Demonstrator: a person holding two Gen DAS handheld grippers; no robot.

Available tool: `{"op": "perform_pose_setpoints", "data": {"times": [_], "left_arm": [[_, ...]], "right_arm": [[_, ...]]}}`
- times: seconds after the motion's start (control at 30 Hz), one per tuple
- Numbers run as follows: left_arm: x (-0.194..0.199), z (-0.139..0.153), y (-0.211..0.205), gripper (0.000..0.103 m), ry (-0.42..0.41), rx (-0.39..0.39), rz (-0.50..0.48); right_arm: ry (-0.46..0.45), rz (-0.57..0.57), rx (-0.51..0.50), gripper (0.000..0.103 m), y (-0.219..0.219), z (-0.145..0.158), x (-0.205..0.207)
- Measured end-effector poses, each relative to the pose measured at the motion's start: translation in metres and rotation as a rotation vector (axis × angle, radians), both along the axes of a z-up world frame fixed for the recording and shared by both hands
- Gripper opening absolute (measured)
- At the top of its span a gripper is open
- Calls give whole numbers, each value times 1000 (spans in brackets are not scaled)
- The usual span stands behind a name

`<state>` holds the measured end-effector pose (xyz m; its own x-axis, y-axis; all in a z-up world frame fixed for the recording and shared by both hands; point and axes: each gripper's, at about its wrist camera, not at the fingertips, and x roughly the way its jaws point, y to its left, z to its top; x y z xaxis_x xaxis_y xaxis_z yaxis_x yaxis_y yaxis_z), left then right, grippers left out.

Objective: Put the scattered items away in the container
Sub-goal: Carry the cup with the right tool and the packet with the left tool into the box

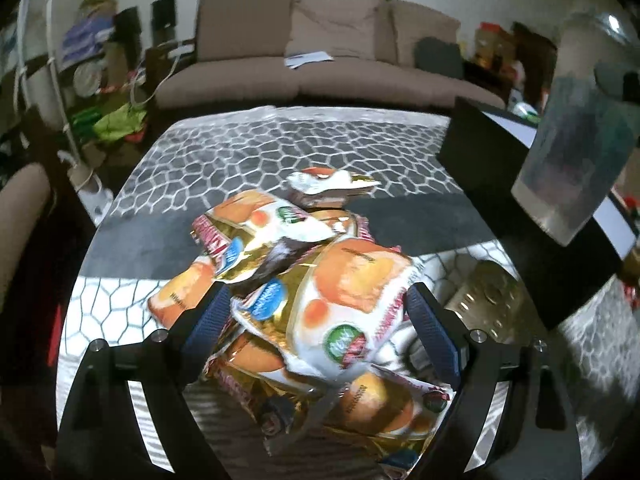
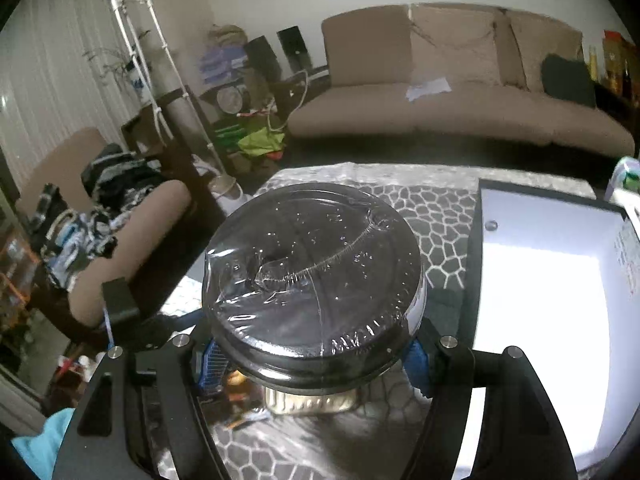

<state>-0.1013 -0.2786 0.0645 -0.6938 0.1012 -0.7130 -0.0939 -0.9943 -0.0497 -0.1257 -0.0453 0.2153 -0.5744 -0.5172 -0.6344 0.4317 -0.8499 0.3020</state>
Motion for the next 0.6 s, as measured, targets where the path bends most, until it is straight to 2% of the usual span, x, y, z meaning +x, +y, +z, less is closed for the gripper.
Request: {"op": "perform_pose_setpoints", "data": {"times": [0.07, 0.17, 0.23, 0.27, 0.3, 0.33, 0.43, 0.5, 0.53, 0.57, 0.6], "left_arm": [[-4, -1, 7, 89, -6, -57, -10], [-8, -1, 14, 88, -6, -99, -23], [-8, 0, 16, 72, 4, -124, -16], [-7, 1, 17, 70, 11, -131, -14], [-6, 2, 17, 56, 12, -125, -15], [-4, 3, 16, 31, 11, -98, -37], [1, 9, 20, 25, 8, -112, -19], [2, 7, 24, 26, -18, -116, -32], [2, 7, 26, 32, -21, -125, -27], [1, 6, 27, 40, -31, -128, -17], [0, 6, 27, 60, -40, -119, -18]], "right_arm": [[-8, -7, -11, 73, 11, 4, -1], [3, -35, -2, 73, 27, 11, -2], [2, -56, -8, 73, 43, 14, -3], [2, -65, -10, 73, 50, 16, -3], [4, -78, -13, 73, 60, 18, -3], [5, -85, -14, 73, 67, 20, -3], [9, -120, -13, 73, 94, 25, -3], [6, -148, -14, 73, 111, 28, -4], [7, -155, -11, 73, 118, 28, -2], [8, -157, -6, 73, 124, 29, -1], [9, -154, -1, 73, 129, 29, 3]]}}
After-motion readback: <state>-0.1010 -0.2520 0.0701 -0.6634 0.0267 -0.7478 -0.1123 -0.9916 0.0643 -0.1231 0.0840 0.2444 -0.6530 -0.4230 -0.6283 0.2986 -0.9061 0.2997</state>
